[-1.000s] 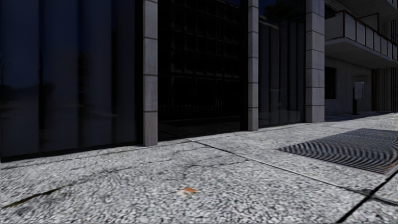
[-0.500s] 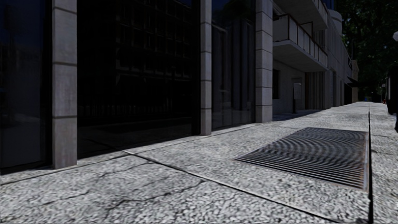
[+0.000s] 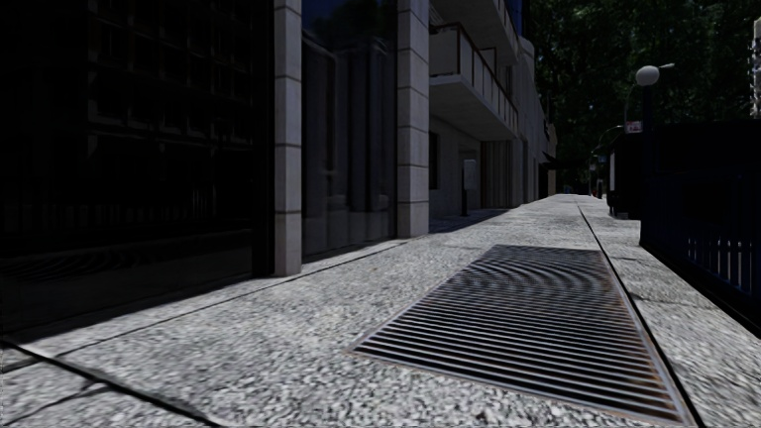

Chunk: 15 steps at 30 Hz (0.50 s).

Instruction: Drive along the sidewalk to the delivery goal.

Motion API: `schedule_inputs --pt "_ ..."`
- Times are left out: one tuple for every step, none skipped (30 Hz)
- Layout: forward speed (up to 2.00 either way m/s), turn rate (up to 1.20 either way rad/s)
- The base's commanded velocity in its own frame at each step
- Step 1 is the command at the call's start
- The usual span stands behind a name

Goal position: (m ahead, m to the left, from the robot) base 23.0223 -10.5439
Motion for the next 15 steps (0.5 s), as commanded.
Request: schedule_inputs --pt "1.64 -0.42" --pt "1.73 -0.29" --pt "1.76 -0.24" --pt "1.76 -0.24" --pt "1.76 -0.23" --pt "1.77 -0.22" --pt "1.77 -0.22" --pt "1.77 -0.22" --pt "1.77 -0.22" --pt "1.77 -0.22" --pt "1.78 -0.22" --pt "1.78 -0.22" --pt "1.78 -0.22" --pt "1.78 -0.22" --pt "1.81 -0.22"
